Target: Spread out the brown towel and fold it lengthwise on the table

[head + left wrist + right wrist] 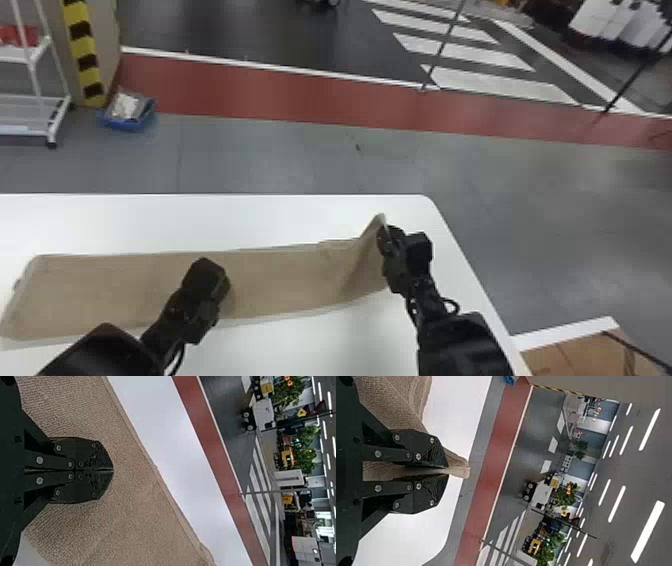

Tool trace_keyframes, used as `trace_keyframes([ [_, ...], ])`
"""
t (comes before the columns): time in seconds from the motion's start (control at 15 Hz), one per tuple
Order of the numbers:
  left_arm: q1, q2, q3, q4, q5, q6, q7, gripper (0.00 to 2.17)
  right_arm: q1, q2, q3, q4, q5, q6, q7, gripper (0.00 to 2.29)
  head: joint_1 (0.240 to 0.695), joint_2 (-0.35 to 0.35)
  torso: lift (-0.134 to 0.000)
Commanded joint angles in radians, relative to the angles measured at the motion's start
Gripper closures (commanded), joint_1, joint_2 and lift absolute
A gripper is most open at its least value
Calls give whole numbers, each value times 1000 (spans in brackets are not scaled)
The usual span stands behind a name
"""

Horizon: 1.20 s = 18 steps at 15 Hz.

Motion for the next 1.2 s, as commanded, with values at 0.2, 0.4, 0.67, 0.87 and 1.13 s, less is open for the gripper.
trace_keyframes([
  [0.2, 2, -6, 5, -10, 2, 1, -8, 1261, 1, 14, 26, -58, -2, -80, -15, 1001, 695, -350, 0],
  [0.4, 5, -6, 6, -10, 3, -2, -11, 1261, -2, 14, 30, 50, 12, -304, -100, 1001, 695, -336, 0],
  [0.67, 6, -6, 6, -22, 3, -2, -15, 1261, -66, 13, 30, 151, 107, -156, -206, 1001, 695, -344, 0],
  [0.87, 12, -6, 3, -22, 2, -2, -20, 1261, -161, 3, 30, 278, 169, -52, -282, 998, 695, -350, 0],
  [1.13, 20, -6, 0, -26, 0, -2, -20, 1261, -200, 3, 30, 312, 207, 95, -339, 994, 695, -350, 0],
])
